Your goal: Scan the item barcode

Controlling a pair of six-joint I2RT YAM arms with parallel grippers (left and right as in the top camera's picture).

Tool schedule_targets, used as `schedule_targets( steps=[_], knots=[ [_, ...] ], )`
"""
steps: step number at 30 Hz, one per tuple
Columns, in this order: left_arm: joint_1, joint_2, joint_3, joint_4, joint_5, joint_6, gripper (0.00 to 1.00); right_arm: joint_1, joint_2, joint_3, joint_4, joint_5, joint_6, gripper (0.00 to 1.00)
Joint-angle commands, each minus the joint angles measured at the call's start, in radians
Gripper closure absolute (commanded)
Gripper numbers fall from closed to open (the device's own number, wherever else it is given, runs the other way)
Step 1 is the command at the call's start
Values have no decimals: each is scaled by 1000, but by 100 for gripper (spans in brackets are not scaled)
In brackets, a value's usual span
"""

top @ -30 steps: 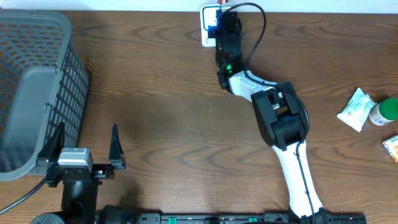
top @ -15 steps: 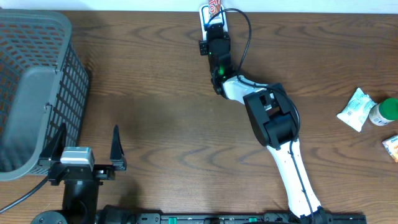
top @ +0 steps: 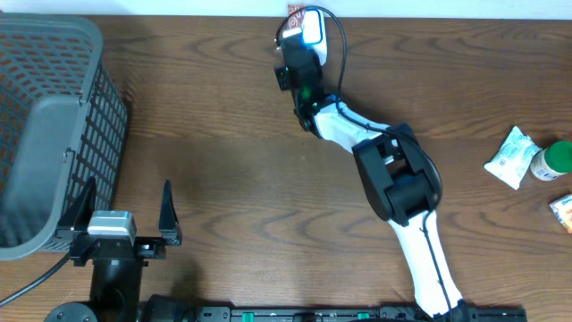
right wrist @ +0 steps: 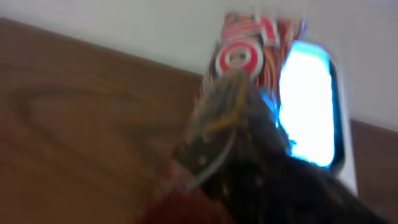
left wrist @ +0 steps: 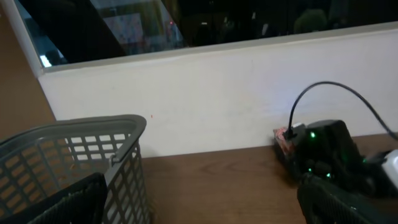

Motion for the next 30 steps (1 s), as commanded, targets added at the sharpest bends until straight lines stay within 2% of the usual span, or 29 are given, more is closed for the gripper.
schedule_targets(
  steps=[1, 5, 16, 22, 23, 24, 26, 28, 30],
  knots=[
    [4, 1, 0, 2, -8, 5, 2, 8, -167, -5, -210, -15, 80, 99],
    [4, 1, 0, 2, -8, 5, 2, 7, -306, -5, -437, -37, 129, 99],
    [4, 1, 0, -61, -8, 5, 2, -1, -652, -5, -887, -51, 306, 99],
    [4, 1, 0, -110, -8, 5, 2, -10, -676, -6, -1069, -100, 351, 98],
    [4, 1, 0, -110, -8, 5, 2, -6, -661, -7, -1092, -115, 351, 89],
    [4, 1, 0, -110, -8, 5, 2, -1, -635, -8, -1106, -134, 351, 69],
    [4, 1, 0, -110, -8, 5, 2, 10, -568, -8, -1104, -169, 341, 44],
    [4, 1, 0, -110, -8, 5, 2, 18, -488, -8, -1061, -199, 306, 27],
    [4, 1, 0, -110, -8, 5, 2, 21, -421, -8, -999, -249, 286, 17]
  ],
)
